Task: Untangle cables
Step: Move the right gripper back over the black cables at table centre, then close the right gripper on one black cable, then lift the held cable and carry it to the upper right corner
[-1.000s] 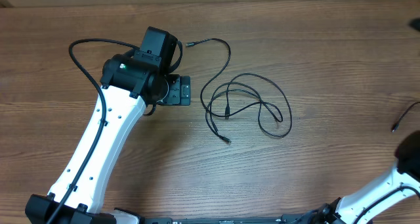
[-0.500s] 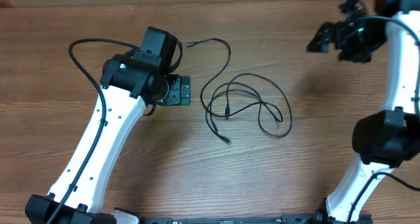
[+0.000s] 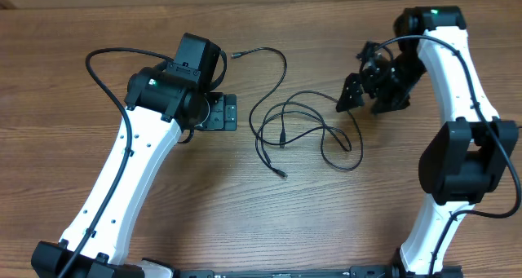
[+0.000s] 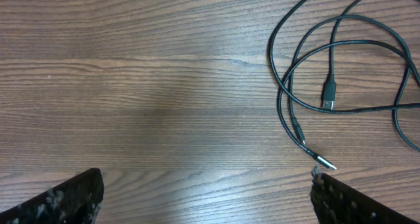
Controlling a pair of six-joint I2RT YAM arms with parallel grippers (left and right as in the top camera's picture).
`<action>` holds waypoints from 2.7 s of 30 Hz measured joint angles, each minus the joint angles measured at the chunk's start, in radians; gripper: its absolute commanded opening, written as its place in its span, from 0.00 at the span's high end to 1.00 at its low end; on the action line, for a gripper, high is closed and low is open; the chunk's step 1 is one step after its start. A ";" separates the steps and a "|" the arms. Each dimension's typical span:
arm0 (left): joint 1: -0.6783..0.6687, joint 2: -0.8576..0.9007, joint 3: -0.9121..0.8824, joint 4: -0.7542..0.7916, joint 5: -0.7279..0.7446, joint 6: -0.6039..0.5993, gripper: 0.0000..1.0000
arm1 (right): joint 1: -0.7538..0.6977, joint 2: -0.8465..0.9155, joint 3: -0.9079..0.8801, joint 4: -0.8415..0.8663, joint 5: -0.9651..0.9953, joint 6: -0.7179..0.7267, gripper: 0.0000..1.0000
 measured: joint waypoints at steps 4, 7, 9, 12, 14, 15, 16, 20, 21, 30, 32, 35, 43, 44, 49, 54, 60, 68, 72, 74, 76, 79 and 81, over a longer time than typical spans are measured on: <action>0.000 0.000 0.000 0.000 0.000 0.000 0.00 | 0.048 0.000 0.000 0.001 -0.018 -0.082 0.00; 0.000 0.000 0.000 0.000 0.000 0.000 0.00 | 0.077 0.000 -0.003 0.001 -0.015 -0.117 0.00; 0.000 0.000 0.000 0.000 0.000 0.000 0.00 | 0.091 0.000 -0.014 0.002 -0.013 -0.138 0.00; 0.000 0.000 0.000 0.000 0.000 0.000 0.00 | 0.104 0.000 -0.071 0.026 -0.010 -0.164 0.00; 0.000 0.000 0.000 0.000 0.000 0.000 0.00 | 0.104 0.000 -0.126 0.069 -0.010 -0.172 0.04; 0.000 0.000 0.000 0.000 0.000 0.000 0.00 | 0.104 0.002 -0.163 0.085 -0.009 -0.175 0.07; 0.000 0.000 0.000 0.000 0.000 0.000 0.00 | 0.104 0.002 -0.183 0.089 -0.011 -0.177 0.11; 0.000 0.000 0.000 0.000 0.000 0.000 0.01 | 0.104 0.002 -0.227 0.098 -0.032 -0.180 0.37; 0.000 0.000 0.000 0.000 0.000 0.000 0.01 | 0.104 0.002 -0.229 0.107 -0.035 -0.192 0.48; 0.000 0.000 0.000 0.000 0.000 0.000 0.00 | 0.104 0.002 -0.267 0.146 -0.067 -0.196 0.63; 0.000 0.000 0.000 0.000 0.000 0.000 0.00 | 0.104 0.002 -0.295 0.151 -0.086 -0.223 0.88; 0.000 0.000 0.000 0.000 0.000 0.000 0.00 | 0.104 0.002 -0.333 0.149 -0.116 -0.241 0.96; 0.000 0.000 0.000 0.000 0.000 0.000 0.00 | 0.104 0.002 -0.329 0.072 -0.143 -0.256 0.96; 0.000 0.000 0.000 0.000 0.000 0.000 0.00 | 0.104 0.002 -0.319 0.051 -0.142 -0.257 0.96; 0.000 0.000 0.000 0.000 0.000 0.000 0.01 | 0.104 0.002 -0.095 0.001 -0.106 -0.155 0.96; 0.000 0.000 0.000 0.000 0.000 0.000 0.00 | 0.104 -0.005 0.178 -0.002 -0.094 -0.033 0.96; 0.000 0.000 0.000 0.000 0.000 0.000 0.00 | 0.104 -0.044 0.582 0.005 -0.127 0.087 0.96; 0.000 0.000 0.000 0.000 0.000 0.000 0.00 | 0.104 -0.092 1.085 0.278 -0.245 0.234 0.96; 0.000 0.000 0.000 0.000 0.000 0.000 0.00 | 0.104 -0.124 1.174 0.417 -0.139 0.331 0.96; 0.000 0.000 0.000 0.000 0.000 0.000 0.00 | 0.104 -0.137 1.183 0.449 -0.042 0.354 0.96; 0.000 0.000 0.000 0.000 0.000 0.000 0.00 | 0.104 -0.138 1.184 0.455 0.078 0.369 0.96; 0.000 0.000 0.000 0.000 0.000 0.000 0.00 | 0.104 -0.131 1.182 0.453 0.254 0.379 0.96; 0.000 0.000 0.000 0.000 0.000 0.000 0.01 | 0.104 -0.128 1.182 0.452 0.373 0.385 0.96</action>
